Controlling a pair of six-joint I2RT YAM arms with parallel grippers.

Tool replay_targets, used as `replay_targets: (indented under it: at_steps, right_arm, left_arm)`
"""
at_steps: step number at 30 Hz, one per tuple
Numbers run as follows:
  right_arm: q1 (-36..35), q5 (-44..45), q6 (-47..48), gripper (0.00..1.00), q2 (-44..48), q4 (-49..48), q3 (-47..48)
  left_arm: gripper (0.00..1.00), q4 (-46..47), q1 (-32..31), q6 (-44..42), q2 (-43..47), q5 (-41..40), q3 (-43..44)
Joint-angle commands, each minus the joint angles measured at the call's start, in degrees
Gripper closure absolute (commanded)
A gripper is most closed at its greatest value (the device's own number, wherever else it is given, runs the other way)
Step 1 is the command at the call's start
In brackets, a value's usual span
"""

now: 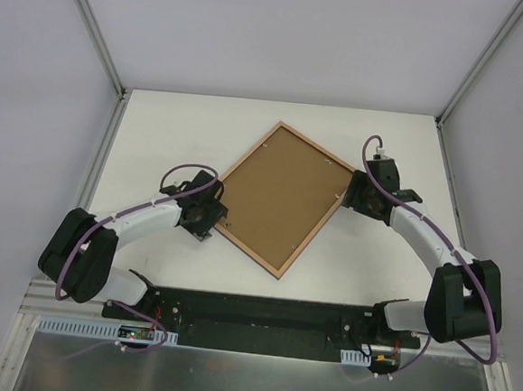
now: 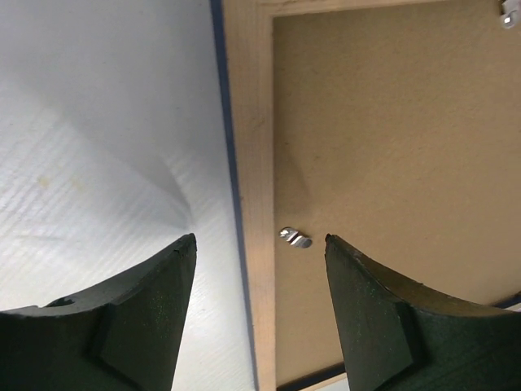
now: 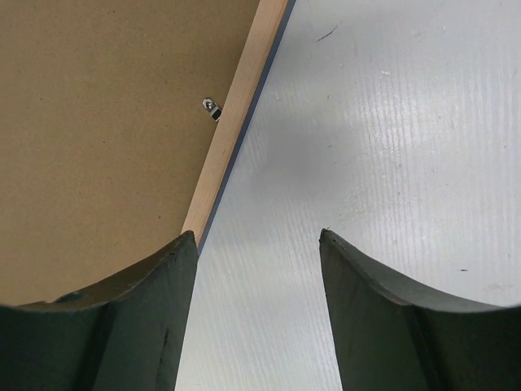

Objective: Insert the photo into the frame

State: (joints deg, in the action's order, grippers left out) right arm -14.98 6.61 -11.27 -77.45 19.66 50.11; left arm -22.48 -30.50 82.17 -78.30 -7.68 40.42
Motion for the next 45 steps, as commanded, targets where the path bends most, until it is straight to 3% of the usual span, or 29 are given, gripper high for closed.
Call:
replay_targets:
  at_steps: [1, 25, 31, 39, 45]
  right_arm:
    - [-0.3, 0.6, 1.1, 0.37, 2.9, 1.3, -0.2]
    - [-0.3, 0.2, 0.9, 0.38, 4.6, 1.6, -1.0]
    - [-0.4, 0.2, 0.9, 0.38, 4.9, 1.6, -1.3]
    - [-0.3, 0.0, 0.9, 0.39, 4.8, 1.2, -1.4]
    - [-0.4, 0.2, 1.3, 0.39, 4.5, 1.0, -1.8]
  left_arm:
    - [0.37, -2.7, -0.9, 5.4, -2.5, -2.5, 3.8]
    - [0.49, -8.3, -6.2, 8.7, -11.7, -5.8, 10.0]
    - [0.64, -8.7, -6.5, 8.0, -11.3, -6.5, 8.5]
    - [1.00, -8.9, -6.4, -3.1, -10.5, -9.8, 9.4]
    - [1.00, -8.9, -5.9, -18.2, -6.6, -12.8, 9.5]
